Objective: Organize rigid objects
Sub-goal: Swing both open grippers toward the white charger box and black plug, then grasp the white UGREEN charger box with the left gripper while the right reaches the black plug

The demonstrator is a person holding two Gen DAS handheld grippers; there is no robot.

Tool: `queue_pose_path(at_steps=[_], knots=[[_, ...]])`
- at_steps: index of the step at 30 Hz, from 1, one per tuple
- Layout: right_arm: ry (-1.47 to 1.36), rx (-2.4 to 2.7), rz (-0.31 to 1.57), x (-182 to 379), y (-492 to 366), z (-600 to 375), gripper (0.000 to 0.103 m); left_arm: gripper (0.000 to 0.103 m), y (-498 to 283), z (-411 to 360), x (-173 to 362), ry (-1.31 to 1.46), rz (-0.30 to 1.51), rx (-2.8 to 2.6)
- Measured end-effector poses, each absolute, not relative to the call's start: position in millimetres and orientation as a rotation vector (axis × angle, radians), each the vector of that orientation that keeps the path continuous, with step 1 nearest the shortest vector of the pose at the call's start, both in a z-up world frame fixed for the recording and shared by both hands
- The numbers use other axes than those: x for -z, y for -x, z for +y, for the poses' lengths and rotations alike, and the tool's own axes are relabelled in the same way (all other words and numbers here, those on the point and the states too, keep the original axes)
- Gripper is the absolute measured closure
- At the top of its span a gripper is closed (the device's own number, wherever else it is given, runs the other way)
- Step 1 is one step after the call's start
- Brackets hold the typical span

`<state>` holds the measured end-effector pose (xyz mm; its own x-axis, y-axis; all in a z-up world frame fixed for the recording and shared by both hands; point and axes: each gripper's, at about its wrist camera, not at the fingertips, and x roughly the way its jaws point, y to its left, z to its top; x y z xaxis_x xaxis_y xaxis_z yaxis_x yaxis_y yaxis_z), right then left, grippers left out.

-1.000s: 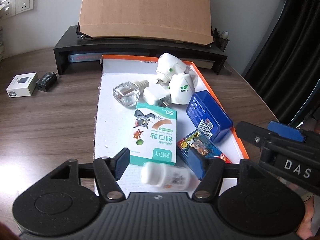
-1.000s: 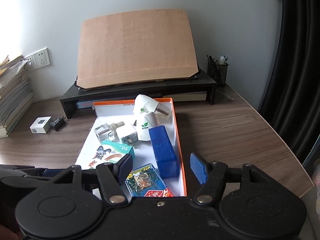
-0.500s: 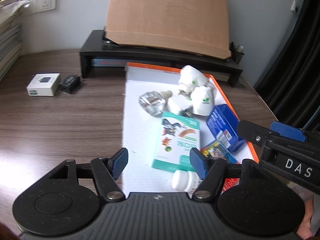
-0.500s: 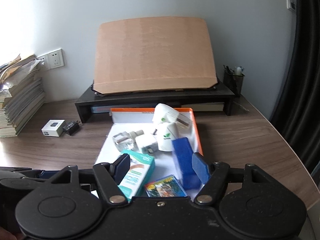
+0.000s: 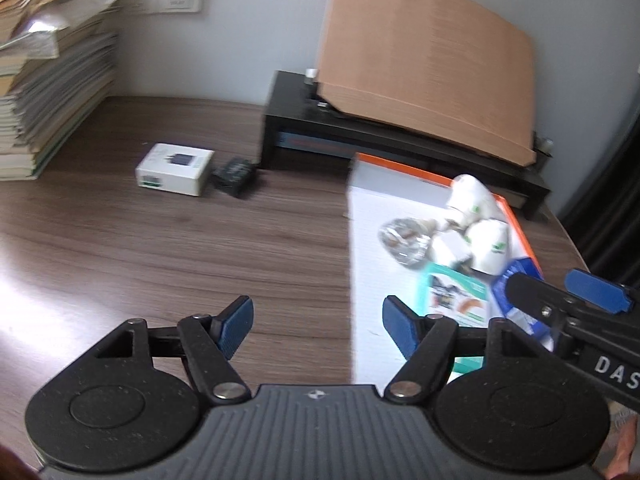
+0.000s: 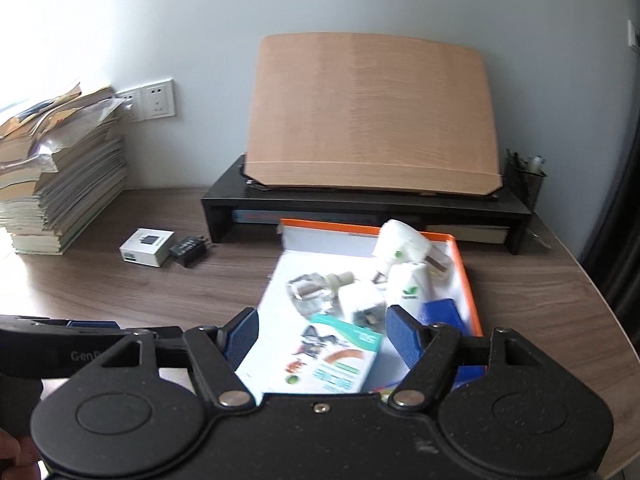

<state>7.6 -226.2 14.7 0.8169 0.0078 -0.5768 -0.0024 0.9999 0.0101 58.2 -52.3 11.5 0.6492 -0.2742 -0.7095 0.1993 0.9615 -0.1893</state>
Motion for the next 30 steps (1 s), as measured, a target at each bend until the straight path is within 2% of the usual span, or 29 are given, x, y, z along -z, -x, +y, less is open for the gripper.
queue_pose_path(at_steps=[13, 18, 21, 30], knots=[[0.014, -0.058, 0.643, -3.0, -44.0, -165.4, 0.019, 0.022, -116.2, 16.0, -2.5, 0.114, 0.824, 0.144], [0.018, -0.035, 0.666, 4.5, -59.0, -145.1, 0.019, 0.013, -161.5, 35.7, 6.7, 0.121, 0.821, 0.125], [0.016, -0.009, 0.682, 9.1, -67.4, -136.4, 0.019, 0.007, -191.6, 38.9, 11.9, 0.107, 0.809, 0.138], [0.013, 0.056, 0.717, 21.6, -90.9, -117.6, 0.019, 0.004, -263.1, 31.5, 39.9, 0.03, 0.835, 0.182]])
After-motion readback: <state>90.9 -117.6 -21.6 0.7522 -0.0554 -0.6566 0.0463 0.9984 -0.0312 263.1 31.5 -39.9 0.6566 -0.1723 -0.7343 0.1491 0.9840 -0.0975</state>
